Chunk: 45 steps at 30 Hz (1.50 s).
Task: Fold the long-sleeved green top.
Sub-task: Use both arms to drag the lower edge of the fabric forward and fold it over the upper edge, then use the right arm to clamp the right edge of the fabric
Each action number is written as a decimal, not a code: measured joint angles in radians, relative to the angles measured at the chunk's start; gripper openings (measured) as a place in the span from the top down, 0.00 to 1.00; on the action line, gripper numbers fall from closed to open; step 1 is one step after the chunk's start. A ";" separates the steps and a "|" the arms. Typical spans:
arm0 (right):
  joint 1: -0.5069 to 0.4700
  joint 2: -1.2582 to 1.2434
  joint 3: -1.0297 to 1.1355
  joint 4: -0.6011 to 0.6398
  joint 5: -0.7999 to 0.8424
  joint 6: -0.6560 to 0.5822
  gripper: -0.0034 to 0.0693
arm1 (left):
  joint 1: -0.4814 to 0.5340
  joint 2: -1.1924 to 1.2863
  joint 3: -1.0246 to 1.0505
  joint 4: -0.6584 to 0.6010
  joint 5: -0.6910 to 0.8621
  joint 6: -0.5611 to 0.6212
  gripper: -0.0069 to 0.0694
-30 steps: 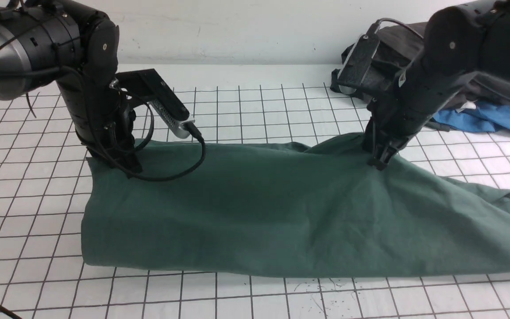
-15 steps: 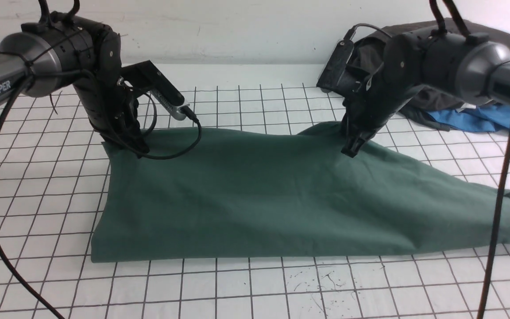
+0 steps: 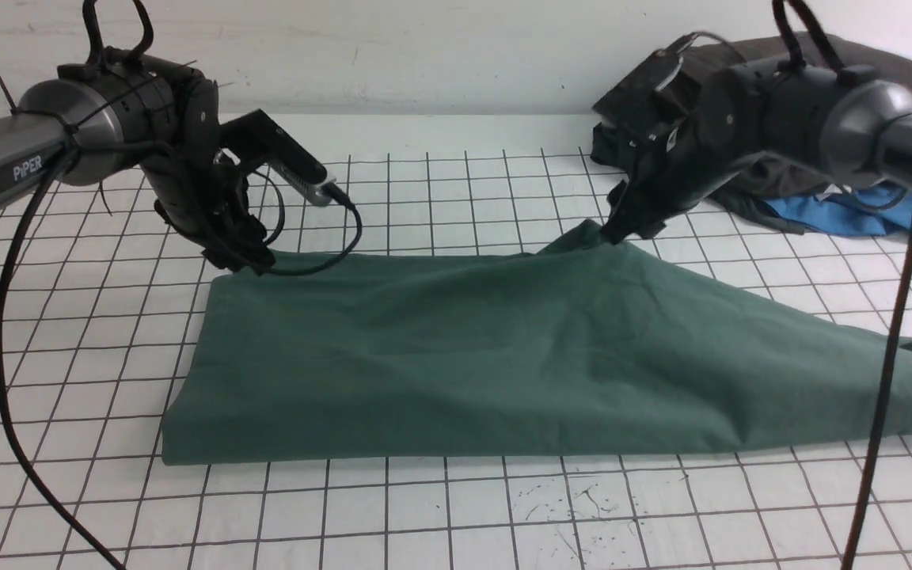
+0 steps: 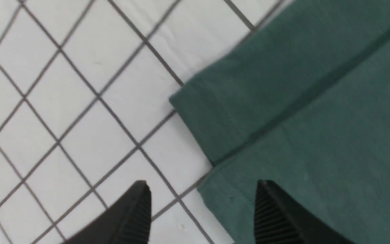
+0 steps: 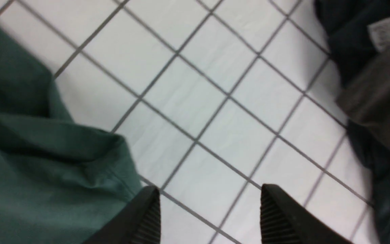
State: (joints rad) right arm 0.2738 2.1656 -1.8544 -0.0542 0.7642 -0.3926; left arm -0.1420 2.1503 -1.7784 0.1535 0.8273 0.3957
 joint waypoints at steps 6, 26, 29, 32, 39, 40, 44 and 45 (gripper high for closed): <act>-0.072 -0.144 -0.055 -0.055 0.239 0.117 0.32 | 0.000 -0.027 -0.161 -0.034 0.177 -0.120 0.28; -0.370 -0.306 0.480 0.028 0.302 0.266 0.32 | -0.079 -0.070 -0.234 -0.353 0.405 0.039 0.92; -0.403 -0.297 0.514 -0.009 0.244 0.302 0.32 | -0.079 -0.070 -0.234 -0.357 0.405 0.040 0.92; -0.432 -0.268 0.515 -0.016 0.216 0.307 0.30 | -0.079 -0.070 -0.234 -0.357 0.405 0.041 0.92; -0.463 -0.156 0.514 0.013 0.130 0.306 0.27 | -0.079 -0.070 -0.234 -0.357 0.405 0.043 0.92; -0.463 -0.152 0.513 0.015 0.128 0.305 0.27 | -0.079 -0.070 -0.234 -0.357 0.405 0.044 0.92; -0.462 -0.146 0.508 0.032 0.130 0.277 0.27 | -0.079 -0.070 -0.234 -0.357 0.405 0.051 0.92; -0.462 -0.144 0.505 0.042 0.132 0.260 0.29 | -0.079 -0.070 -0.234 -0.357 0.405 0.051 0.92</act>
State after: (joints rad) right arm -0.1878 2.0215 -1.3494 -0.0118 0.8960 -0.1326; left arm -0.2214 2.0806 -2.0119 -0.2032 1.2328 0.4464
